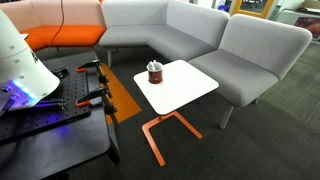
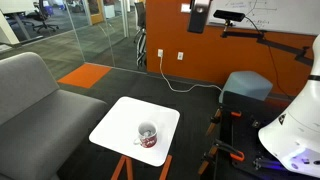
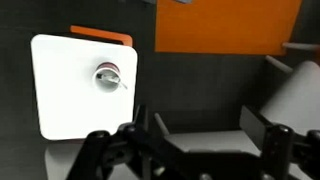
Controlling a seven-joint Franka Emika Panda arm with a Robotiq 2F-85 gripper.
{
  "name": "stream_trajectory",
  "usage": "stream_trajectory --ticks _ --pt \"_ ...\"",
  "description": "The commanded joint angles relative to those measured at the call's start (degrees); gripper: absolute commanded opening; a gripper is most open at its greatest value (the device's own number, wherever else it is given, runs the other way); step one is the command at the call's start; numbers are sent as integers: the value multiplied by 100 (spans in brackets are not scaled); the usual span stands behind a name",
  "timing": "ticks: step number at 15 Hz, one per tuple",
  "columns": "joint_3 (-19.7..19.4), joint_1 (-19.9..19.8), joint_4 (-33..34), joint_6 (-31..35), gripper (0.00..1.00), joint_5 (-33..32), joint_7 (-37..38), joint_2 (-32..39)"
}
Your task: Remove the marker from the mug and put it on the table
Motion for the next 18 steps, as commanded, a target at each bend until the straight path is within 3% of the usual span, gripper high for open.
stream_trajectory --ticks 1,6,9,15,18 --pt "65 -83 18 -29 100 36 -34 -2" --pt "65 -83 18 -28 100 36 -34 -3" --pt "215 -352 51 43 100 -115 600 278" --pt "322 -897 -452 1480 100 -228 1826 1574" --pt "165 -940 -657 2380 100 122 2196 2546"
